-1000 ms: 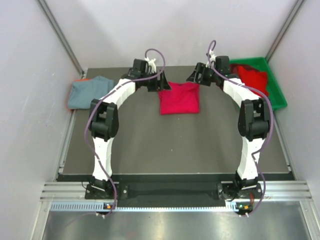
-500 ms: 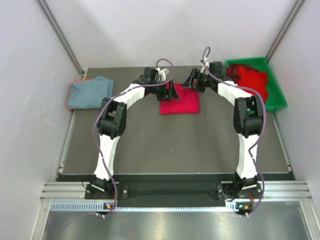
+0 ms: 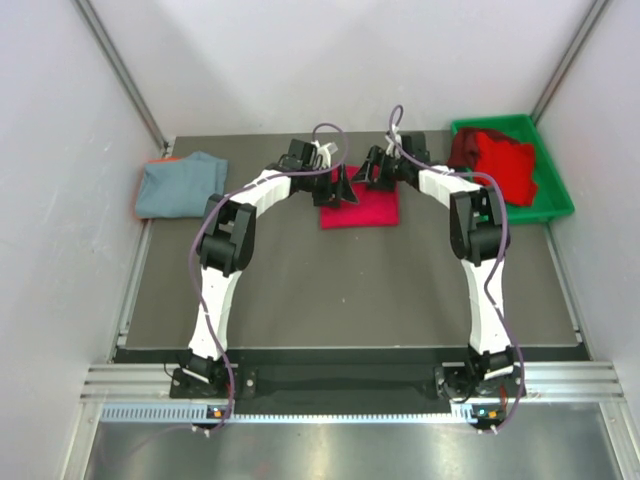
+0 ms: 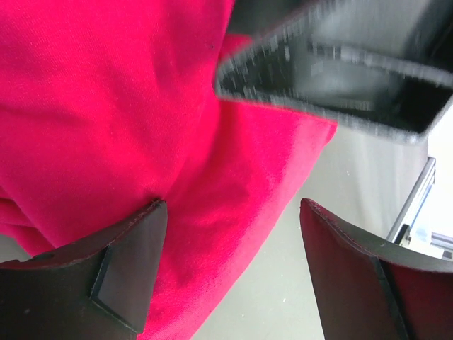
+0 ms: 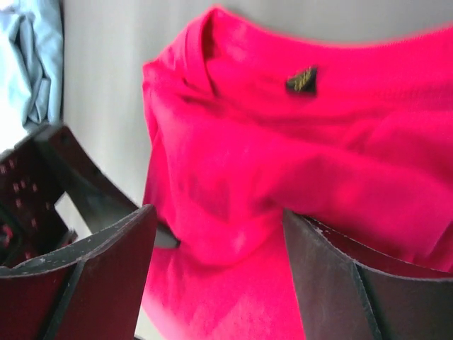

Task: Fold and stack the t-shirts
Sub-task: Fold the tshirt

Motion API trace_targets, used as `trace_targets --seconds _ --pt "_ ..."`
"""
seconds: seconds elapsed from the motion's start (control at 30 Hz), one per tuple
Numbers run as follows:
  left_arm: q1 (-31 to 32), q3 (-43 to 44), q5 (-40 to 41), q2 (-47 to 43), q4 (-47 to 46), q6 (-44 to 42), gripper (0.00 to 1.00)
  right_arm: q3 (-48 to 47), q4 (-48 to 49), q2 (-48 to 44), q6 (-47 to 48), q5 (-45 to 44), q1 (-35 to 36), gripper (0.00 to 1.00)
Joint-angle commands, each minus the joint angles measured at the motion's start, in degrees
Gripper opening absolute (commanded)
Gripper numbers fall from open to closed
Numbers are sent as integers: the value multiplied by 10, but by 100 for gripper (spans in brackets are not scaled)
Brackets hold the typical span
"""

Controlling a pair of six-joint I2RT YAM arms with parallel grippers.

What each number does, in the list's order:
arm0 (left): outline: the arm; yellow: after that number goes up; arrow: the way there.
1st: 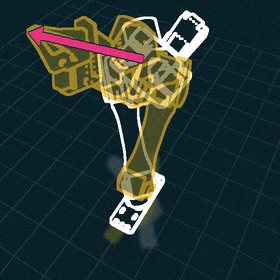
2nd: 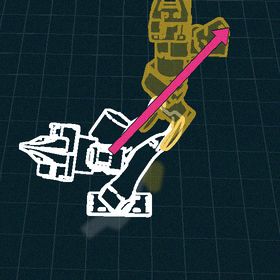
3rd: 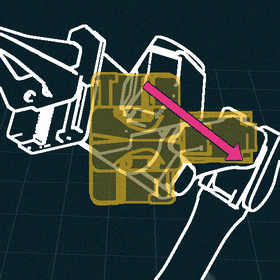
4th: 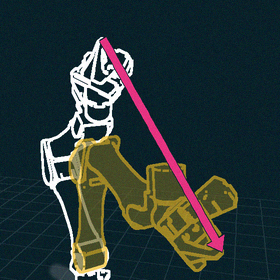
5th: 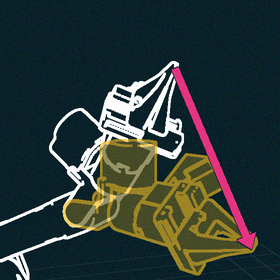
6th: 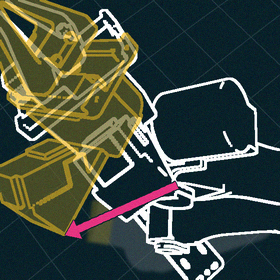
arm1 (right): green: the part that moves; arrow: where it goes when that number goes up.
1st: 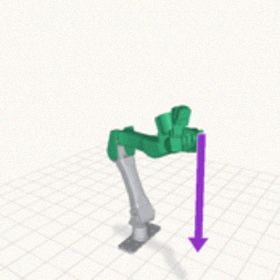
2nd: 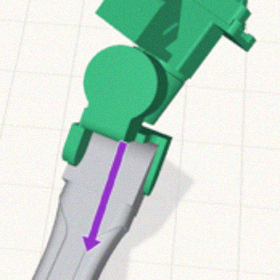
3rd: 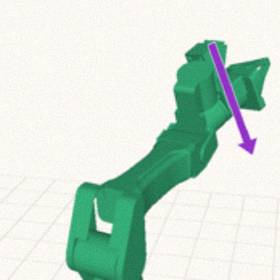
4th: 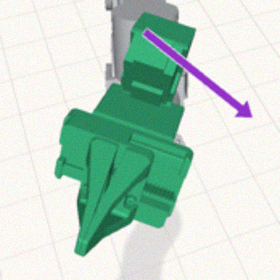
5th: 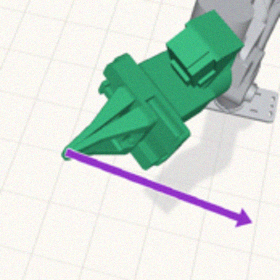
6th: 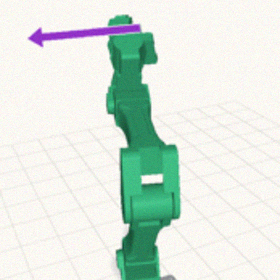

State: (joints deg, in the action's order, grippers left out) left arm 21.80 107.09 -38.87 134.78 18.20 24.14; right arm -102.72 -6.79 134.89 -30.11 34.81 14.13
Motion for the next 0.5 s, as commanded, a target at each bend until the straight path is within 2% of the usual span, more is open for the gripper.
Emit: trace_targets --seconds 0.0,0.3,0.4,0.43,0.47 --pt "0 -11 15 -6 10 -16 81 -74 34 30 -5 -8 -2 72" --pt "0 -35 53 -29 31 -45 81 -199 43 103 -13 -41 -23 73" --pt "-1 -23 85 -53 45 -59 89 -205 49 109 -13 -47 -31 74" --pt "-3 -10 91 -58 47 -62 96 -204 48 109 -13 -47 -31 74" --pt "-6 -3 98 -66 50 -66 99 -202 49 107 -13 -47 -33 74"
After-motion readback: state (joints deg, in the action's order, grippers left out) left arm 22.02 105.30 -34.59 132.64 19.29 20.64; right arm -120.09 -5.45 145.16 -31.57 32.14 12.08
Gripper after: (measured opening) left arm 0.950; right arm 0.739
